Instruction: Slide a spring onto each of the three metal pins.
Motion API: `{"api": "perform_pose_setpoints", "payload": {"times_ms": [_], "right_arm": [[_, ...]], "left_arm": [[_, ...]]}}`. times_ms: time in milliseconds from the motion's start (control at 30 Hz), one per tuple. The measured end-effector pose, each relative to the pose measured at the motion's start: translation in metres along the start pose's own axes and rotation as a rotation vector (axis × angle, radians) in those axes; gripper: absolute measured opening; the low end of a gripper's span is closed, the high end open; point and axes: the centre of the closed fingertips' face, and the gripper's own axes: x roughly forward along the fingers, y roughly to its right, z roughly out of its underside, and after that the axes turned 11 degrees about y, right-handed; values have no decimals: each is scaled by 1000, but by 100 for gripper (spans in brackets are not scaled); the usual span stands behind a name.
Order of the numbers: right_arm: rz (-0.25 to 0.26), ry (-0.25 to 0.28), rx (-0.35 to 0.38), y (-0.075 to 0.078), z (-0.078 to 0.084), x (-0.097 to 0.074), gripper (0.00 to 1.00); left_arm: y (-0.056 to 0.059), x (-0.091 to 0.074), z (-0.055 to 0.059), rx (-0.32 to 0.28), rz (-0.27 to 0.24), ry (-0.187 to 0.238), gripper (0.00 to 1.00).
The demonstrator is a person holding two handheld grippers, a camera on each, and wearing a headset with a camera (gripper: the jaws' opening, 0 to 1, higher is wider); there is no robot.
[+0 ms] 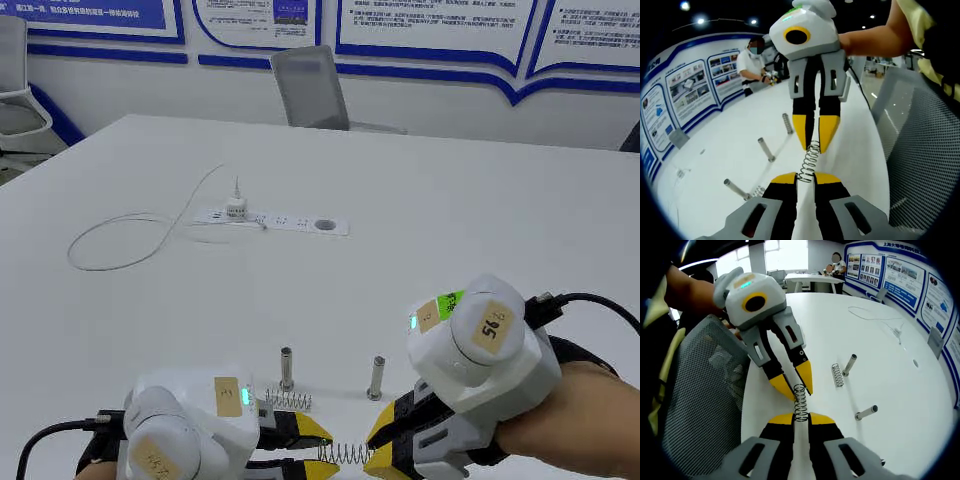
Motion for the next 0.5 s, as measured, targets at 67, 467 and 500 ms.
{"api": "perform_pose_setpoints", "payload": {"times_ms": [67, 467, 500], "right_arm": [[3, 13, -3, 0, -5, -2, 11], [12, 83, -40, -3, -35, -6, 11], [13, 84, -48, -3, -37, -6, 11]], "left_arm": [[0, 0, 0, -6, -2, 0, 12], [1, -2, -3, -11, -6, 5, 11], [1, -2, -4, -12, -7, 7, 11]]}}
